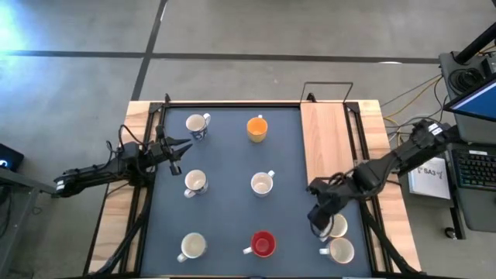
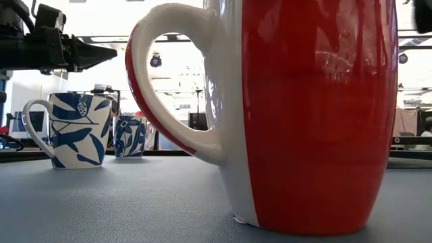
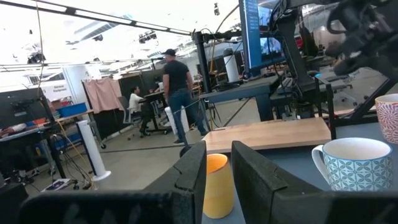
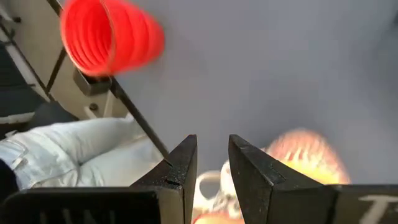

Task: Place coffee mugs
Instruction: Put the orange cup on the shelf

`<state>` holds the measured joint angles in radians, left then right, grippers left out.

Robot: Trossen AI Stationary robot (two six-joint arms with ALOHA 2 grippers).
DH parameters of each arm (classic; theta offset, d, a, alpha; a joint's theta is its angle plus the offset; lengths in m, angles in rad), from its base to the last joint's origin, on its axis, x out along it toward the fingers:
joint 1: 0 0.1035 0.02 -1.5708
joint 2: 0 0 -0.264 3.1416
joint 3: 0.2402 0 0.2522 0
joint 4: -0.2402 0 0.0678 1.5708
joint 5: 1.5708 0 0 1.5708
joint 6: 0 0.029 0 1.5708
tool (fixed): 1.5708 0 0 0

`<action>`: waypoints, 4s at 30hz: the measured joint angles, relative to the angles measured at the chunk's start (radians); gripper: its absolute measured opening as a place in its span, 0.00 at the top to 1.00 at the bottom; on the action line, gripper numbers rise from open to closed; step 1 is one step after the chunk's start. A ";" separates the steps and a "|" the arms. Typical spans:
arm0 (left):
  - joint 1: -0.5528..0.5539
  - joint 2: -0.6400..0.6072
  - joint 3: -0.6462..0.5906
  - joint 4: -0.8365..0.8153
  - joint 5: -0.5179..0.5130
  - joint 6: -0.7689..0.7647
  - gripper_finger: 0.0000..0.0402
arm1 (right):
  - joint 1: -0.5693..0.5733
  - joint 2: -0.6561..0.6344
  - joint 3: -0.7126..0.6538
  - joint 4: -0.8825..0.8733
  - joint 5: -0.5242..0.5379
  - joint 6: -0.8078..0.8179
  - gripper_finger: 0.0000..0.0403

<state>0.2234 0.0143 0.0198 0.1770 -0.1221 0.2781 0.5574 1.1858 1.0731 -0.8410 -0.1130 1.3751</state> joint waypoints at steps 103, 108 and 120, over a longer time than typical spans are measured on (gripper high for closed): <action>0.000 0.001 0.000 0.000 0.000 0.000 0.85 | -0.082 0.262 0.338 -0.320 0.489 -0.991 0.97; 0.000 0.001 0.000 0.000 0.000 0.000 0.85 | -0.221 0.262 0.368 -0.464 0.499 -0.975 0.97; 0.000 0.001 0.000 0.000 0.000 0.000 0.85 | -0.595 0.261 0.378 -0.612 0.472 -1.049 0.97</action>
<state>0.2234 0.0154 0.0196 0.1772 -0.1221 0.2779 -0.0380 1.4471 1.4509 -1.4528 0.3588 0.3256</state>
